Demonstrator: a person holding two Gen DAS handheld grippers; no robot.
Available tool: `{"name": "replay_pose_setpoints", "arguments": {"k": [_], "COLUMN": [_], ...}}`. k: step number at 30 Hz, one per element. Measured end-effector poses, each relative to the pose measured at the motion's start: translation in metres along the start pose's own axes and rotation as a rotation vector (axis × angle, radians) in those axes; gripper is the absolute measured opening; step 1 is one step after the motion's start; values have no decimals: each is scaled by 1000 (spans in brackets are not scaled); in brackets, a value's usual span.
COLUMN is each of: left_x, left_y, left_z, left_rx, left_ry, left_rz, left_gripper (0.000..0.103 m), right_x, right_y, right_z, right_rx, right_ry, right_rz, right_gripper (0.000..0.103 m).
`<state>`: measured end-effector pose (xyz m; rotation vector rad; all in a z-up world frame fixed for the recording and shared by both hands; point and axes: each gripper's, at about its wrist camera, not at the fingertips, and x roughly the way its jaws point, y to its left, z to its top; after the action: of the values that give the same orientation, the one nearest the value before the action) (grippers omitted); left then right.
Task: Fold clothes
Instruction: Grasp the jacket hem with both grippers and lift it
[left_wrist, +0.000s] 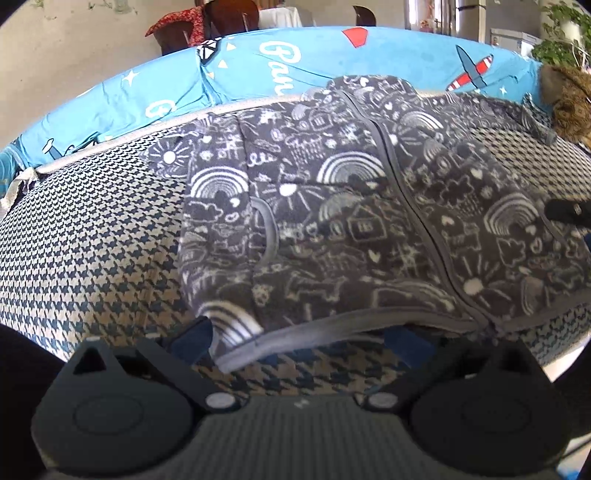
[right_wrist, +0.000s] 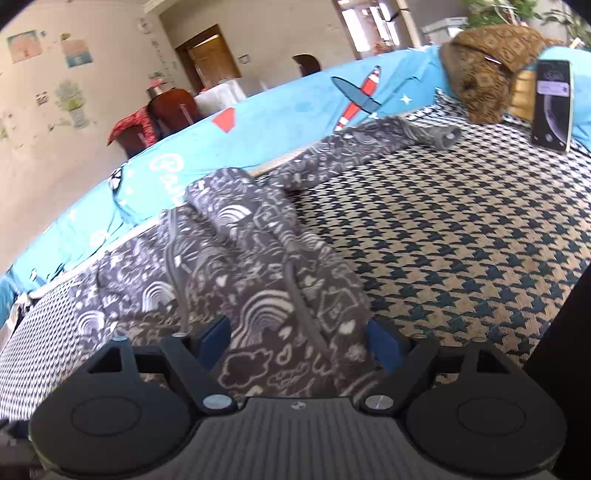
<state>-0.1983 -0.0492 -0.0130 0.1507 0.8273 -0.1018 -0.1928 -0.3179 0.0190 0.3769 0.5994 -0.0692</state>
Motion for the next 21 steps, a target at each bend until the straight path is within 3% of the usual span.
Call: {"name": "replay_pose_setpoints", "arguments": {"k": [5, 13, 17, 21], "left_x": [5, 25, 26, 26], "left_y": [9, 15, 18, 23], "left_z": [16, 35, 35, 33], "left_rx": [-30, -62, -78, -98], "left_ry": [-27, -23, -33, -32], "left_rz": [23, 42, 62, 64], "left_gripper": [103, 103, 103, 103], "right_x": [-20, -36, -28, -14], "right_y": [18, 43, 57, 64], "right_z": [-2, -24, -39, -46], "right_rx": [-99, -229, -291, -321], "right_ry": [-21, 93, 195, 229], "right_rz": [124, 391, 448, 402], "right_gripper": [62, 62, 62, 61]}}
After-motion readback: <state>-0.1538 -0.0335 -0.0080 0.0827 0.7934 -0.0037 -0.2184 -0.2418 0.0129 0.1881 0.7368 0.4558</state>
